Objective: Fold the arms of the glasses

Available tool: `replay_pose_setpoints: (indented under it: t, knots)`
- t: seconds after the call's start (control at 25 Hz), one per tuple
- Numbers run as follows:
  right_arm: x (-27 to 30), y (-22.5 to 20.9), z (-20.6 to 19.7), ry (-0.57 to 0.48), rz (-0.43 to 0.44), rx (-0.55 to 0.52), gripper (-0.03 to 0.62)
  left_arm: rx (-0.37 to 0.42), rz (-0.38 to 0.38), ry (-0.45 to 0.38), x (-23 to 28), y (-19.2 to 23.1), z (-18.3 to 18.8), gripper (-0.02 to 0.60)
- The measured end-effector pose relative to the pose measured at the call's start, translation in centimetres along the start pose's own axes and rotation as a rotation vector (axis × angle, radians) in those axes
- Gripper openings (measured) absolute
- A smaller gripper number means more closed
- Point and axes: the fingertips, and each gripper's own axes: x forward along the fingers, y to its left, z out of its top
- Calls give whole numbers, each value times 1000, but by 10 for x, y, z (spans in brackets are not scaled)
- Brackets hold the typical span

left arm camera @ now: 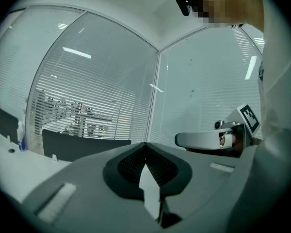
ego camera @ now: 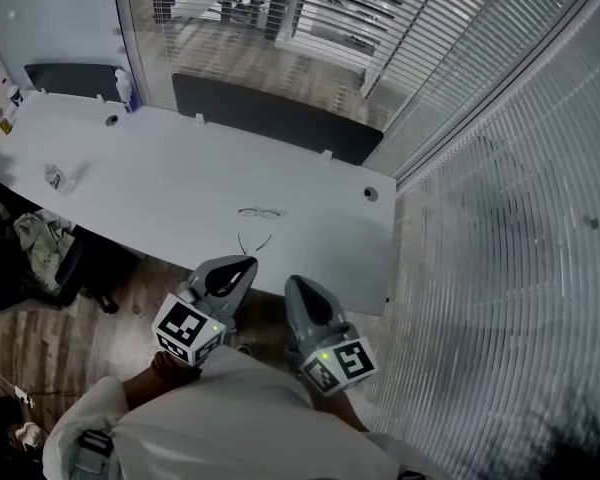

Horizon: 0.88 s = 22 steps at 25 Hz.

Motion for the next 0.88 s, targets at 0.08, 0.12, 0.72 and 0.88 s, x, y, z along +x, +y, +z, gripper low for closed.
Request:
replay_pose_setpoints:
  t: [0.08,0.12,0.72,0.88]
  knots:
    - [15,-4,1,7,3,-1,1,1,7,-6,6,15,3,3]
    - [23,-6,1,10,3,-3,0,0,9,-8,9,23,4,2]
    - [165,-52,21,18,-44,-36,0,-1,-59,-3,74,148,29,3]
    - [175,-63,18,32,-61,1,0,-11,-64,15,83,158,30,3]
